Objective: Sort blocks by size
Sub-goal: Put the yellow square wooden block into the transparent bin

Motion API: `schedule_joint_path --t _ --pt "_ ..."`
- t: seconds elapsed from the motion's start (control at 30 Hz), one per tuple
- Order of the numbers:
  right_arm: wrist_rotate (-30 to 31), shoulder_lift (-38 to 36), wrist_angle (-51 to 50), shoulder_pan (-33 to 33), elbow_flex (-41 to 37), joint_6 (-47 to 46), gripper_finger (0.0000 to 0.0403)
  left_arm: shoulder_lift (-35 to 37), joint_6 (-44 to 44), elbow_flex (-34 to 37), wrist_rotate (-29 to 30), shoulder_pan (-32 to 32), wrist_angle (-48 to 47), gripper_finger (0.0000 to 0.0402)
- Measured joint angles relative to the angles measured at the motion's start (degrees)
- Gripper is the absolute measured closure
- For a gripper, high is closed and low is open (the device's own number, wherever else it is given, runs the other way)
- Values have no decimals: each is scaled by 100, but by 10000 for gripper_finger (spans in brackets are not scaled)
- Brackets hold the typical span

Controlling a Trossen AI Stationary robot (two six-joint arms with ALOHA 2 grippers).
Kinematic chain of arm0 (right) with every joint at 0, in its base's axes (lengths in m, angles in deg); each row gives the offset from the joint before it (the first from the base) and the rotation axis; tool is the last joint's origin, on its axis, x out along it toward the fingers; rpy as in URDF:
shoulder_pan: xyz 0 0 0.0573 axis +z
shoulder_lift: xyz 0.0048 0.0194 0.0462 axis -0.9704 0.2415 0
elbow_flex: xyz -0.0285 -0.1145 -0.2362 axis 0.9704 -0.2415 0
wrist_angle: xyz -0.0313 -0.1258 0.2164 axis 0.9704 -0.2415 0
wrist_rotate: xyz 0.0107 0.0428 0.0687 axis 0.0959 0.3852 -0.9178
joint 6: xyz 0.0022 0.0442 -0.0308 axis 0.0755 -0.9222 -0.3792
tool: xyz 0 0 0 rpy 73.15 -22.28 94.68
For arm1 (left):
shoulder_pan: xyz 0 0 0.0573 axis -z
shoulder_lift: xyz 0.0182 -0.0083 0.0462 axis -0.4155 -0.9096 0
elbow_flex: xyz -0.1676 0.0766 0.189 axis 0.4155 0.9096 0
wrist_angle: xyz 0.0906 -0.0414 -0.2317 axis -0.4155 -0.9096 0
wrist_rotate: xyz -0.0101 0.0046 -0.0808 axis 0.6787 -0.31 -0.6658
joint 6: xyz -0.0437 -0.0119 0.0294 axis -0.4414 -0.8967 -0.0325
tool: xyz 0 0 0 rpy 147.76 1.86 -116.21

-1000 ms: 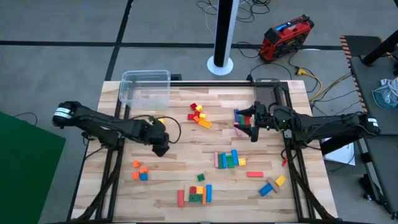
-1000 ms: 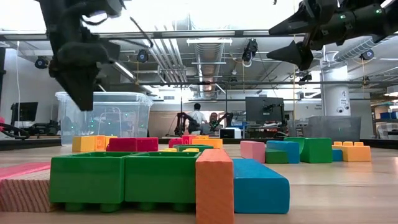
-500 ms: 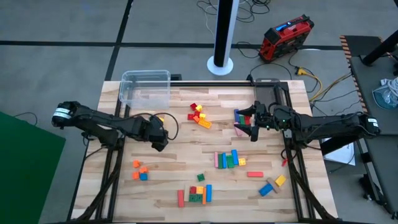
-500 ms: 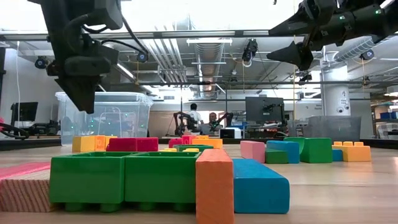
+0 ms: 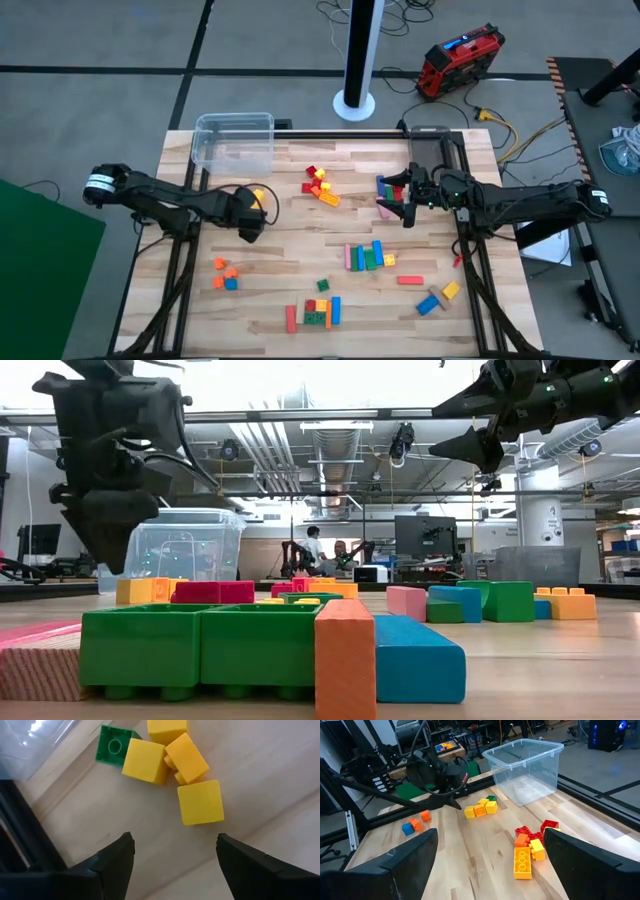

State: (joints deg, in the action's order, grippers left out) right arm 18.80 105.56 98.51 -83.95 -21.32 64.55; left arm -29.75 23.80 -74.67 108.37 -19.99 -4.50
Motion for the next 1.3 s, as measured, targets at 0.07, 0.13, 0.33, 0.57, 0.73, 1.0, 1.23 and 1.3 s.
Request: schedule_joint_path --t 0.07,0.13,0.33,0.57,0.73,1.0,1.23,1.3 --pt "0 0 1 0 0 -1 48 0 21 14 0 -9 90 145" --pt "0 0 0 0 0 0 48 3 28 15 6 -9 163 145" --pt "0 2 3 0 0 30 48 0 64 20 61 -13 447 145" --pt "0 2 4 0 0 45 48 -20 66 20 114 -35 631 145" --pt "0 2 4 0 0 46 48 -124 68 31 116 -35 731 145" --pt "0 11 2 0 -1 42 48 -376 302 34 193 -56 986 145" --pt "0 11 -79 0 -2 13 48 -526 375 36 198 -129 1069 145" --pt "0 11 -107 0 -2 8 48 -552 387 42 201 -152 1076 145"
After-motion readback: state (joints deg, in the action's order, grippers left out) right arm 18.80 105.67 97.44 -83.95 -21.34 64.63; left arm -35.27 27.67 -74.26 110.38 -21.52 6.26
